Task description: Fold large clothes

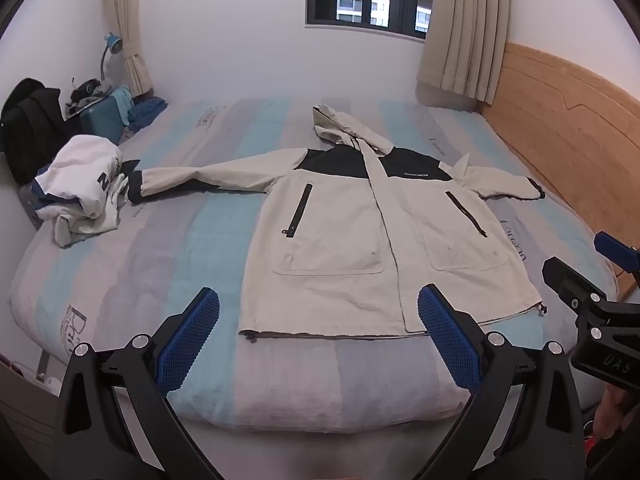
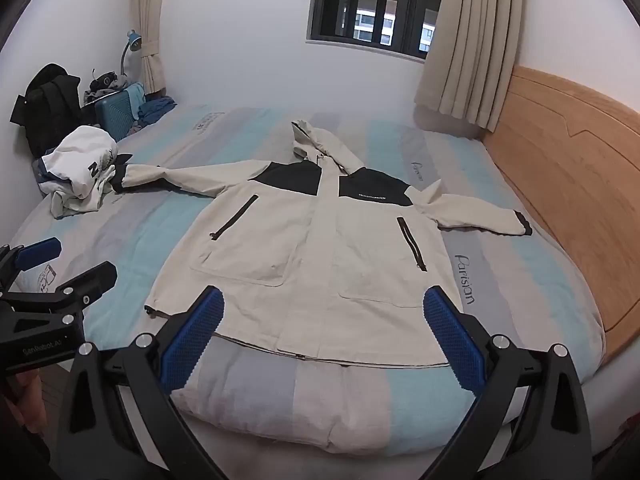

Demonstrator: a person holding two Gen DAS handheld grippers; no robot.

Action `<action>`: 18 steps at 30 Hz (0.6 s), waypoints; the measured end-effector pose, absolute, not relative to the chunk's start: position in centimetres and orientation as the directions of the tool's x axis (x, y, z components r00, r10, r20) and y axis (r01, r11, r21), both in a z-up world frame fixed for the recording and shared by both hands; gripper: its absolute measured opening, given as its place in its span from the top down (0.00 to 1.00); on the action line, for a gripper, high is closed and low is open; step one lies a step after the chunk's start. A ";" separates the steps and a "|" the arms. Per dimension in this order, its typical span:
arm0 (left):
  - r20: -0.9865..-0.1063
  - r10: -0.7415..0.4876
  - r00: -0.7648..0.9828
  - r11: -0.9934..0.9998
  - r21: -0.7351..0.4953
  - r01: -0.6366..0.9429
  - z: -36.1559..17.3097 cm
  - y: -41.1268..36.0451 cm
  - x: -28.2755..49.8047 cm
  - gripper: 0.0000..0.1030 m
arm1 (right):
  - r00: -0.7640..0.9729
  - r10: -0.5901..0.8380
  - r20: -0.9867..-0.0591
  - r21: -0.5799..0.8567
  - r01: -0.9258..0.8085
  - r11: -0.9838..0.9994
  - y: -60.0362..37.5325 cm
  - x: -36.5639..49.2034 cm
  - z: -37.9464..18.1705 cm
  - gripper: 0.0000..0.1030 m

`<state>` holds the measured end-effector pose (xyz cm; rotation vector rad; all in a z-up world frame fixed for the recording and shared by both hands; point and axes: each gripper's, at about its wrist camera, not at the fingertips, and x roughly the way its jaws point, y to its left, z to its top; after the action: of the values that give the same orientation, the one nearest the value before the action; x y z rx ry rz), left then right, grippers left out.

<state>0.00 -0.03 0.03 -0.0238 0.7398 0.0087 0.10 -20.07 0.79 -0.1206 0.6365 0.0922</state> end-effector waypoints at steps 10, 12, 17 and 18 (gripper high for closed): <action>-0.674 0.000 0.739 1.000 -0.014 -0.013 0.1 0.4 0.1 0.05 | 0.798 0.070 -0.599 -0.070 -0.139 0.988 -20.1 0.0 0.8 0.07; -0.675 0.010 0.738 1.000 -0.010 -0.023 0.3 -0.2 0.0 0.05 | 0.794 0.083 -0.602 -0.065 -0.153 0.986 -20.0 0.0 0.8 0.07; -0.672 0.006 0.740 1.000 -0.014 -0.021 0.2 0.1 -0.1 0.05 | 0.794 0.090 -0.602 -0.066 -0.162 0.985 -19.9 -0.2 0.8 0.07; -0.671 0.004 0.741 1.000 -0.015 -0.019 0.2 0.1 -0.1 0.05 | 0.793 0.090 -0.602 -0.067 -0.163 0.984 -19.9 -0.2 0.8 0.07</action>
<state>-0.10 0.07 0.20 -0.0211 0.7361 0.0128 -0.17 -19.87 0.84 -0.1178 0.6407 0.1361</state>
